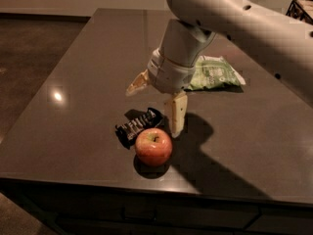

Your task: Pick rxbar chocolate

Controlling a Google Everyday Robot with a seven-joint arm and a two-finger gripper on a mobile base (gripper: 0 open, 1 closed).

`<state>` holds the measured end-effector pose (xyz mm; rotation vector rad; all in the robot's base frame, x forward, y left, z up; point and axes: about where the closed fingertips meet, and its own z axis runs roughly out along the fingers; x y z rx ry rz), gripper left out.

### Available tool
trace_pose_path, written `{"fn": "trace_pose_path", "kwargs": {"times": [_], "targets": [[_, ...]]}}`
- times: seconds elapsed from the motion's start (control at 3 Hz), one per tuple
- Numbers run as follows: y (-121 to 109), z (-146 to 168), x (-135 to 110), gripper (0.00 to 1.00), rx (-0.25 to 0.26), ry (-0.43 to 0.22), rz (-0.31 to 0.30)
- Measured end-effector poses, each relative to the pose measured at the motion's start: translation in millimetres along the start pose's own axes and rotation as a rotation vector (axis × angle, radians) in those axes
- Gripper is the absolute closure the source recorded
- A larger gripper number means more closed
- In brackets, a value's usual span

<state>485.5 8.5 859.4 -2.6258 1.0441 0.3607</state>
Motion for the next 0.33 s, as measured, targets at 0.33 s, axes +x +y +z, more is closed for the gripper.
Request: {"fn": "trace_pose_path", "kwargs": {"times": [0.33], "targets": [[0.0,0.0,0.0,0.00,0.000,0.000,0.000]]}}
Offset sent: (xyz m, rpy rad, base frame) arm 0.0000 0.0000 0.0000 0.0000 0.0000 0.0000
